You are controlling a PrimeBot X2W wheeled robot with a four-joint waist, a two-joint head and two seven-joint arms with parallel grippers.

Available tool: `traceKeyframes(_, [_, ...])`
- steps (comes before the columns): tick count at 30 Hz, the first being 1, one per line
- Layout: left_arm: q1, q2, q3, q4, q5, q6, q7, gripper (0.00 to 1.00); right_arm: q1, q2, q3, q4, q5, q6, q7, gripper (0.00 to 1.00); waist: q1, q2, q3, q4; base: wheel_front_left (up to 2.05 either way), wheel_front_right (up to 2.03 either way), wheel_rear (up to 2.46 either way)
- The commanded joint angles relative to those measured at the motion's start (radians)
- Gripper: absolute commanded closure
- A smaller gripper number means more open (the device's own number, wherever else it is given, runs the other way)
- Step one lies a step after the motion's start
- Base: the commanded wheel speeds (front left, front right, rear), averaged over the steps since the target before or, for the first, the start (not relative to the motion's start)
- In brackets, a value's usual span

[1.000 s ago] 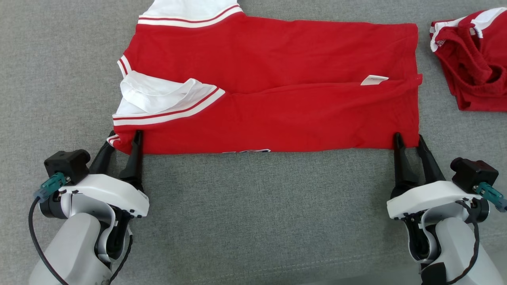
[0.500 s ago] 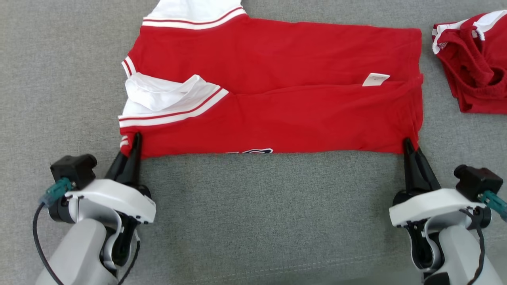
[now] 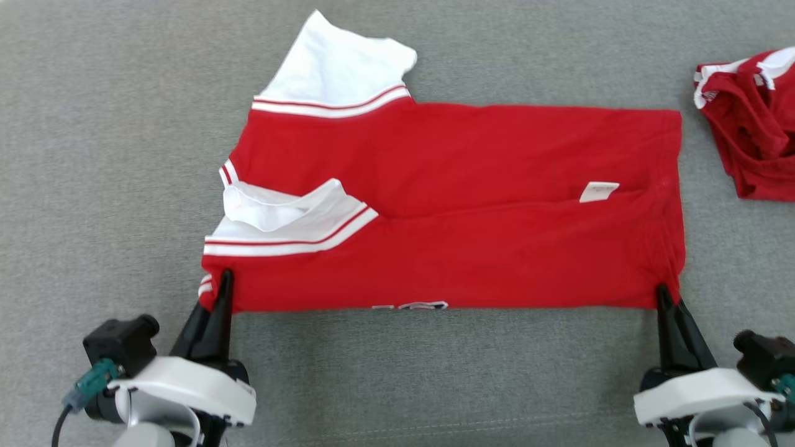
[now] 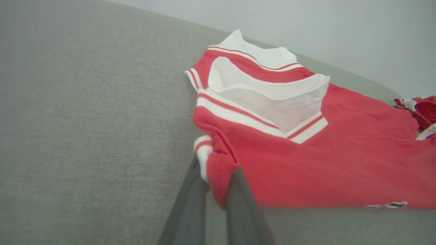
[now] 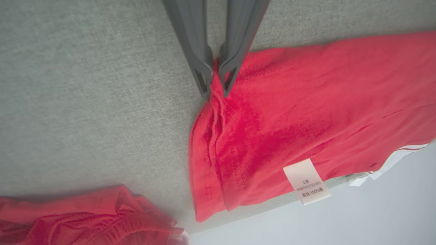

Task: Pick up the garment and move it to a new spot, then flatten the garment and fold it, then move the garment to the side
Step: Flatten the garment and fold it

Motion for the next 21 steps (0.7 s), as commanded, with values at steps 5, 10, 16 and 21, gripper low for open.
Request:
traceKeyframes(5, [0.070,0.019,0.027,-0.101,-0.001,0.040,0.008,1.00,0.076,-0.020,-0.038,-0.043,-0.022,0.000,0.016,1.00,0.0000,0.0000,-0.021,0.049,0.00,0.00,0.00])
traceKeyframes(10, [0.130,-0.003,-0.002,-0.145,-0.011,0.056,0.020,1.00,0.136,-0.015,-0.086,-0.068,-0.032,0.000,0.033,1.00,0.0000,0.0000,-0.037,0.079,0.00,0.00,0.00])
traceKeyframes(16, [0.173,-0.038,-0.042,-0.152,-0.029,0.057,0.032,1.00,0.174,-0.006,-0.120,-0.097,-0.036,0.000,0.052,1.00,0.0000,0.0000,-0.040,0.088,0.00,0.00,0.00])
traceKeyframes(21, [0.159,-0.051,-0.056,-0.128,-0.030,0.049,0.032,1.00,0.187,-0.003,-0.125,-0.096,-0.030,0.000,0.067,1.00,0.0000,0.0000,-0.042,0.093,0.00,0.00,0.00])
